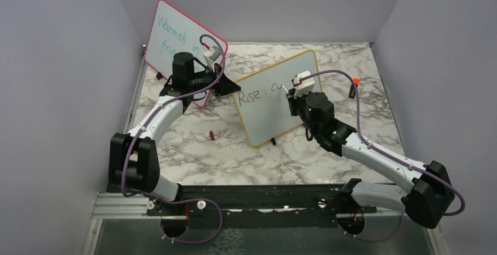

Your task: Write a sentence on the whiteboard

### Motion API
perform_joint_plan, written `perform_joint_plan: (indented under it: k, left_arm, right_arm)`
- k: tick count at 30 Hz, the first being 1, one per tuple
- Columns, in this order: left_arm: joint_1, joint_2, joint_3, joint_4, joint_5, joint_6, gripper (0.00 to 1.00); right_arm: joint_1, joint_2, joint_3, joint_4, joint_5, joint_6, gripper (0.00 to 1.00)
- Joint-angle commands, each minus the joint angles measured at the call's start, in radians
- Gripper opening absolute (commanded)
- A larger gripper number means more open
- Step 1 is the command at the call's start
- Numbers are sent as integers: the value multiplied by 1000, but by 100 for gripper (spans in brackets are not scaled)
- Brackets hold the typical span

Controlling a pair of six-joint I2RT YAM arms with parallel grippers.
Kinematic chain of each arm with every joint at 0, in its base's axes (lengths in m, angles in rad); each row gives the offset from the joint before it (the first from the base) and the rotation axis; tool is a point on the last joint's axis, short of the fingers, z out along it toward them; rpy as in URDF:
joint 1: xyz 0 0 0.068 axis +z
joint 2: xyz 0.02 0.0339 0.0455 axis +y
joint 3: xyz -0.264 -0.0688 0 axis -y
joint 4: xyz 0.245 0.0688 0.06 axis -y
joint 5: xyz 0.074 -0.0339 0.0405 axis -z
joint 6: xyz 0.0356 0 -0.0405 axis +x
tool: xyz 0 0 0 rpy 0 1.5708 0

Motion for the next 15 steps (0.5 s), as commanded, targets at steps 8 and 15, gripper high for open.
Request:
perform_joint_plan:
  k: [8, 15]
  left_arm:
    - [-19, 25, -11, -92, -6, 73, 0]
    - [-19, 23, -10, -93, -8, 73, 0]
  right_arm:
    - [-10, 21, 43, 63, -36, -25, 1]
    - [-10, 18, 51, 50, -77, -24, 1]
